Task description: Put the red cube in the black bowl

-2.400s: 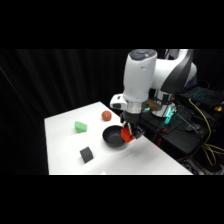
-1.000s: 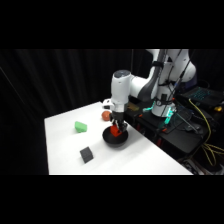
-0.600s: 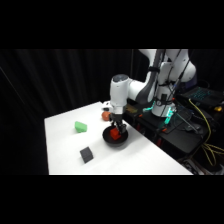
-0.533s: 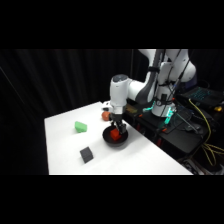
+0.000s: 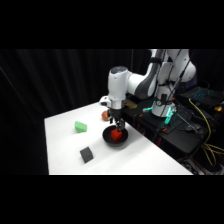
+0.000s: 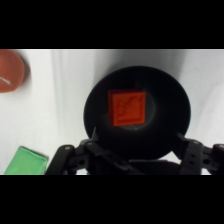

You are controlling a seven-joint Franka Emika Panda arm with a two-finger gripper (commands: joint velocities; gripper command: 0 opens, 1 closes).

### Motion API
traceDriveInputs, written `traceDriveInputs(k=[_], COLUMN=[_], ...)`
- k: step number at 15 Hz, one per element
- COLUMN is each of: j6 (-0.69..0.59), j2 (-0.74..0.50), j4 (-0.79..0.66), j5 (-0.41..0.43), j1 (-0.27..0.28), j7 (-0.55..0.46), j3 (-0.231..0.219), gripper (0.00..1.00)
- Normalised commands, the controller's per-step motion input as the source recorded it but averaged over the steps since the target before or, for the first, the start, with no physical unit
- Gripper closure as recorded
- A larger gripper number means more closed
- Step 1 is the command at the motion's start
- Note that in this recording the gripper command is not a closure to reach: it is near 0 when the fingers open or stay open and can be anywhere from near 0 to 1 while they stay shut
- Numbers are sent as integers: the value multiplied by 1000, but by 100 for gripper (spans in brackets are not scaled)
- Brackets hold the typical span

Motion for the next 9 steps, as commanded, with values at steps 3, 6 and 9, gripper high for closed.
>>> traceDriveInputs(k=[3, 6, 9], j6=[-761, -596, -420], j2=[-438, -327, -228], j4=[242, 293, 268], j5=[134, 116, 112], j1=[-24, -48, -65], j7=[-112, -126, -121], j3=[83, 76, 65], gripper=[0, 0, 0])
